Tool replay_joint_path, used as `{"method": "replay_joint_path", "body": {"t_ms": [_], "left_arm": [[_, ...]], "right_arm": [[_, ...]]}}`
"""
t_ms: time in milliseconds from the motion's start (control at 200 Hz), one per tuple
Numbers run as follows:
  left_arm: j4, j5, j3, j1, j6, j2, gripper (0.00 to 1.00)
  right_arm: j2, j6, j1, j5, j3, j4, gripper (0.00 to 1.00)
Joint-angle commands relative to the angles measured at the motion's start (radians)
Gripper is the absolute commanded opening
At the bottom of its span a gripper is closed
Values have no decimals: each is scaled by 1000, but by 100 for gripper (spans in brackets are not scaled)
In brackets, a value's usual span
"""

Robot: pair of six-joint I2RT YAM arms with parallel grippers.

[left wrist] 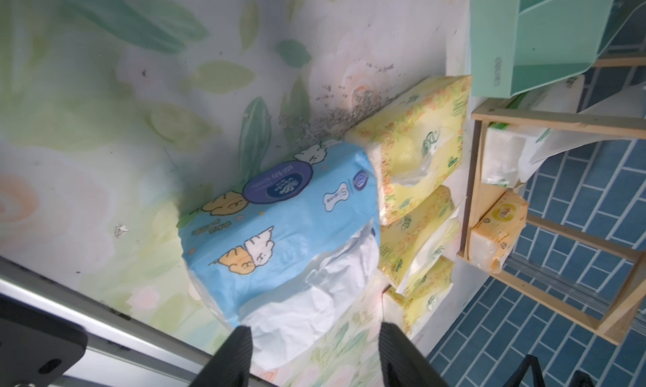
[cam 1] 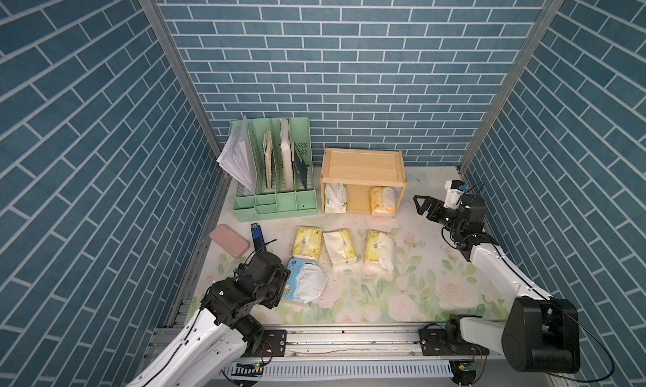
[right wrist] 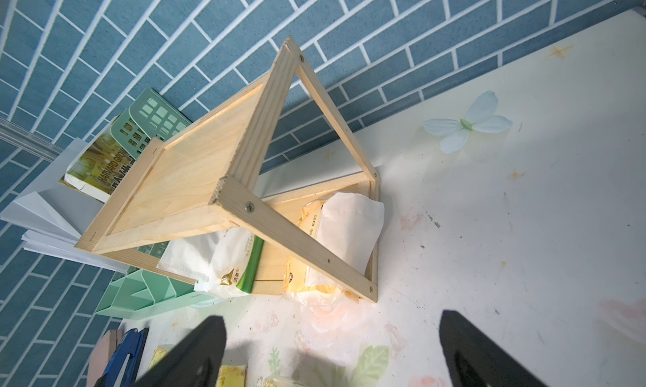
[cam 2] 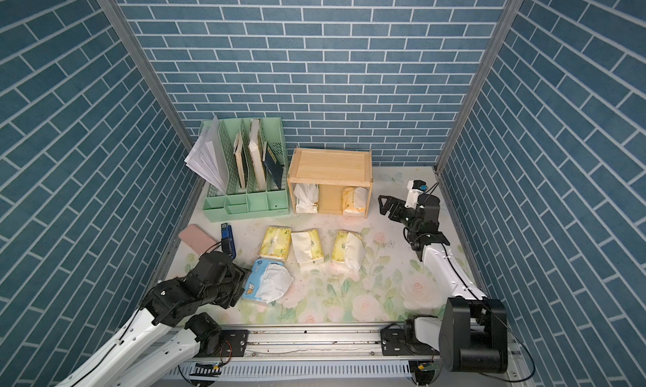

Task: Remove the tissue boxes from the shelf
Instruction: Place the box of tissues at the center of the board, then pick up a box of tissues from the shelf.

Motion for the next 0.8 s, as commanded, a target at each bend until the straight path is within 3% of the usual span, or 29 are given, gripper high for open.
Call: {"method": "replay_joint_path", "body": {"t_ms": [0,200,395,490,635,795], "left_arm": [[-82,-116,108,4,89,63,68],[-15,-199,209,3,298,192,72],[177,-306,253,5,579,319,92],[288,-343,261,6,660,353,95],[511,-279,212,65,704,349,98],[622,-187,206,183,755,375,100]], "right_arm": [[23,-22,-1,-53,51,-20,99],[23,-21,25,-82,61,-55,99],[23,-1,113,-56,55,-67,99],[17,24,171,-24,41,-59,98],[8,131,261,-4,-19,38,98],[38,236,394,69,-63,135,95]]}}
